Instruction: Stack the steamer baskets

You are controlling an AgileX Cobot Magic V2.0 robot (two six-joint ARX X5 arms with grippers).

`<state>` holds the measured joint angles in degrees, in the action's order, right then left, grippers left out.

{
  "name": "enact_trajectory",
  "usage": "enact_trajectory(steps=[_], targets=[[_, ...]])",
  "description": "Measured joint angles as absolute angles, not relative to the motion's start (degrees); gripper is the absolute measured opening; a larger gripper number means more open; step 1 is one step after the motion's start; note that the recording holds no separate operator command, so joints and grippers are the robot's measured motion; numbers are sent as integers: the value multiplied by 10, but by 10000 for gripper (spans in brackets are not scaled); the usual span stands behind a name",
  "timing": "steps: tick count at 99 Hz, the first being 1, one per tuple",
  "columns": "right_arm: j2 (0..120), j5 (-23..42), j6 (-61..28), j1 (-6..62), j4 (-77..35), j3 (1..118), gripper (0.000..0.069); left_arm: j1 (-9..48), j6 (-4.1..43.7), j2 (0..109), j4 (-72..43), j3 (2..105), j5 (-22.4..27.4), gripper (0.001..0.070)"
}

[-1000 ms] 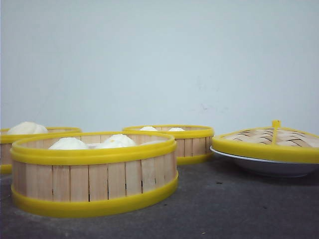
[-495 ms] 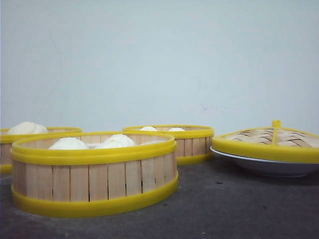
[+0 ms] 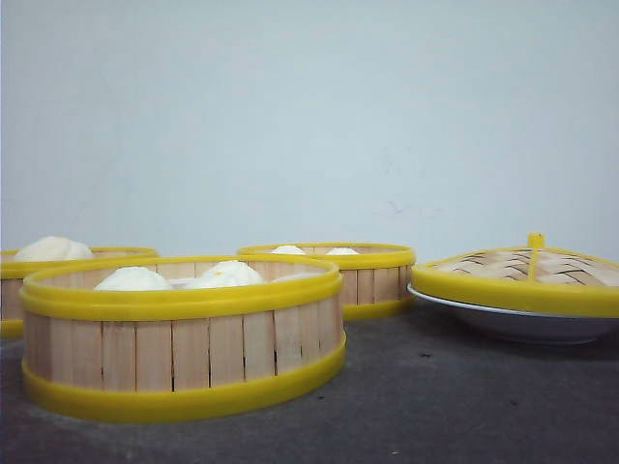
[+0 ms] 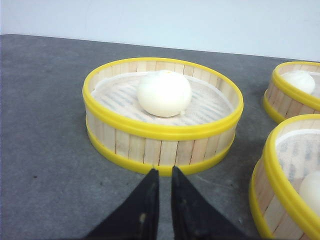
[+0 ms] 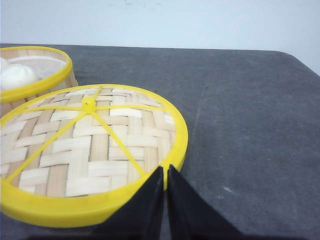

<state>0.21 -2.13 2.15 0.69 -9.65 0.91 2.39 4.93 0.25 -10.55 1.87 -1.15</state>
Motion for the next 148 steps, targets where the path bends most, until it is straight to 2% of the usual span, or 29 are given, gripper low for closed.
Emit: enact_trajectory(steps=[84, 118, 134, 148], targets=[[2, -22, 22, 7, -96, 9, 8, 42, 46, 3, -105, 19, -13, 17], [2, -62, 60, 7, -91, 9, 8, 42, 43, 3, -104, 19, -13, 17], [6, -84, 135, 7, -84, 33, 8, 42, 100, 3, -38, 21, -13, 17], [36, -94, 185, 7, -93, 132, 8, 42, 161, 18, -62, 78, -12, 17]])
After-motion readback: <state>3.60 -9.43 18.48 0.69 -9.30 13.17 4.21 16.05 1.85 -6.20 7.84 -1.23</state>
